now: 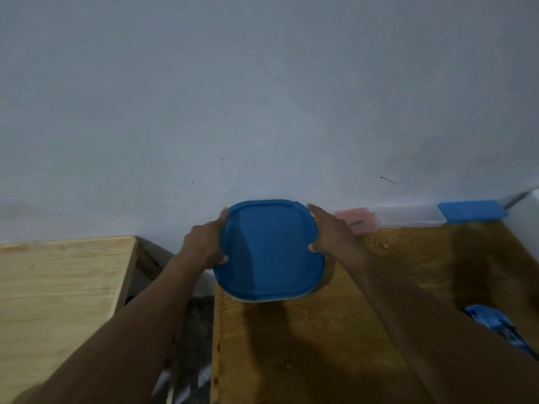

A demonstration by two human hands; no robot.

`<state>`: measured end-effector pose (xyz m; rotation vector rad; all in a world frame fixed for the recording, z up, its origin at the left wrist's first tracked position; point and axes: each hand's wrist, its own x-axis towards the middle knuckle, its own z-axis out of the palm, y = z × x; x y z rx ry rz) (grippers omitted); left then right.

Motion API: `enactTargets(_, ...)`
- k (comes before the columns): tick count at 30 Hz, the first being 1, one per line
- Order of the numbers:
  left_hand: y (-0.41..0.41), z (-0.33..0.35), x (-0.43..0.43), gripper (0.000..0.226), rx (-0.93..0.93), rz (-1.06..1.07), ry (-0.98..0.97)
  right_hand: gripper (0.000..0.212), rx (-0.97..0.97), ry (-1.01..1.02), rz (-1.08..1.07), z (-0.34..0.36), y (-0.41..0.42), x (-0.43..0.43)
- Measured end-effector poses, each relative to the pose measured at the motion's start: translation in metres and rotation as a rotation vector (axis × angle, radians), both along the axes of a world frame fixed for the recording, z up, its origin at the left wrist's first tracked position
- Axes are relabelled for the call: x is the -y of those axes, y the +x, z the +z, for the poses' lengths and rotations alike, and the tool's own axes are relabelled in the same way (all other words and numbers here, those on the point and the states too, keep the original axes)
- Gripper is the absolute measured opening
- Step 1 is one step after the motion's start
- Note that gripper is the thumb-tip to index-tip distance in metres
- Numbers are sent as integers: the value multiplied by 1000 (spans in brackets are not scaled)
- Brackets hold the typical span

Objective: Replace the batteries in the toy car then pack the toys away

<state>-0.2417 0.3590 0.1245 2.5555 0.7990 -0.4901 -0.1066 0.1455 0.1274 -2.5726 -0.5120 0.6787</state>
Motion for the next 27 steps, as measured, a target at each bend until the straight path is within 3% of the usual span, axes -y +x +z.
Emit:
enactTargets(4, 9, 3, -7, 92, -147, -31, -139, 78, 31, -281, 265, 5, 11, -11)
enactTargets(8, 13, -3, -1, 125, -246, -42, -196, 76, -7, -309, 320, 4, 22, -13)
enactTargets(10, 8, -8, 3, 129, -260, -78, -155, 70, -4, -325, 356, 0, 28, -15)
enactTargets(14, 12, -13, 3, 127, -253, -55, -209, 63, -52, -292, 270, -2, 34, -23)
enactTargets(22, 9, -19, 1, 130, -211, -105, -105, 77, 25, -255, 261, -6, 21, -11)
enactTargets(27, -1, -19, 8, 122, -113, -45, -26, 55, 102, -105, 116, -26, -9, 4)
